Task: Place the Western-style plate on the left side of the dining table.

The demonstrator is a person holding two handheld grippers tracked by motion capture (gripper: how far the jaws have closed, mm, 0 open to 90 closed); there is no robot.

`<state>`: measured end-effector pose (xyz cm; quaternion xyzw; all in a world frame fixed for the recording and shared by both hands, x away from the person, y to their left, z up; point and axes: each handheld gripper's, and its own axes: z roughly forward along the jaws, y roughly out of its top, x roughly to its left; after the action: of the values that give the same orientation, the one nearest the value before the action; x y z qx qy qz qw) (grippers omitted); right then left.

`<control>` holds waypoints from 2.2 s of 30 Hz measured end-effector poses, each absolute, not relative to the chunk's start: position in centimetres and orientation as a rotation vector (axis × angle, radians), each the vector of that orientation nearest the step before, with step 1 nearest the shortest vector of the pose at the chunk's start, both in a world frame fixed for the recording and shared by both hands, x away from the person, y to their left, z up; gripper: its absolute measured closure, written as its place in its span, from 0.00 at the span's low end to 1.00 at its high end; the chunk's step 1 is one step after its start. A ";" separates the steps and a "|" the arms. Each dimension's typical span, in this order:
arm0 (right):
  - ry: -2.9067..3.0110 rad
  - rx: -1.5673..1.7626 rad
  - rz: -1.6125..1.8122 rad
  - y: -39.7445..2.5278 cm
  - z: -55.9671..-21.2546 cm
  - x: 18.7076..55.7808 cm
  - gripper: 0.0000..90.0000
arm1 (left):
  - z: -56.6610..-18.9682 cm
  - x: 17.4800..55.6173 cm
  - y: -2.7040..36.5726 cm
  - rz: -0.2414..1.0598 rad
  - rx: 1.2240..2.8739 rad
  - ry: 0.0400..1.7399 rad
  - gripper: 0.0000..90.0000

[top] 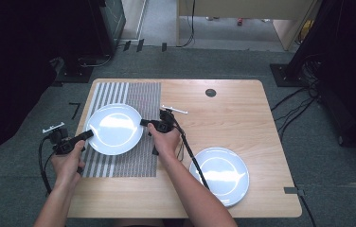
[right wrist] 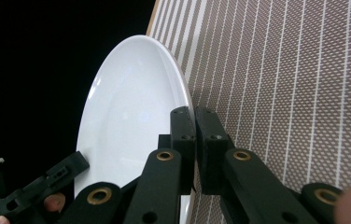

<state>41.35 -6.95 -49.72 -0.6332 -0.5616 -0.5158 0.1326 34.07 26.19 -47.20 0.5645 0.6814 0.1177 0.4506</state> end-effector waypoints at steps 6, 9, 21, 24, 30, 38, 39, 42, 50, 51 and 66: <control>-1.623 -1.858 -1.476 -6.3 -50.5 42.4 0.97 | -47.9 35.2 26.5 0.289 1.396 1.723 0.85; -1.623 -1.883 -1.469 -6.3 -50.8 43.0 0.97 | -48.2 35.9 26.4 0.278 1.407 1.728 0.84; -1.613 -1.998 -1.447 -7.5 -52.2 44.5 0.97 | -50.3 39.3 24.4 0.248 1.454 1.778 0.83; -1.622 -2.018 -1.450 -7.5 -52.2 44.7 0.97 | -50.5 39.6 23.9 0.259 1.462 1.785 0.82; -1.704 -2.050 -1.452 -7.4 -52.2 44.8 0.96 | -50.6 39.5 23.1 0.336 1.531 1.757 0.79; -1.773 -2.039 -1.489 -7.5 -51.9 44.8 0.79 | -50.4 39.1 22.0 0.529 1.627 1.632 0.57; -1.781 -2.040 -1.496 -7.6 -51.7 44.8 0.77 | -50.3 39.1 22.0 0.548 1.631 1.627 0.54; -1.806 -2.035 -1.503 -8.1 -51.2 44.7 0.68 | -49.8 38.9 22.2 0.575 1.621 1.630 0.44; -1.968 -1.855 -1.548 -9.9 -49.2 44.1 0.53 | -48.0 37.4 22.2 0.572 1.651 1.650 0.19; -1.973 -1.805 -1.574 -10.6 -48.5 43.7 0.46 | -47.4 36.9 22.0 0.572 1.644 1.636 0.15; -2.234 -1.717 -1.606 -16.6 -45.3 37.9 0.35 | -45.1 32.2 19.5 0.551 1.689 1.503 0.10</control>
<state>37.87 -16.65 -45.28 -0.5288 -0.6880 -0.4945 -0.0505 32.23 19.53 -45.05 0.6663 0.5932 0.2175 0.3961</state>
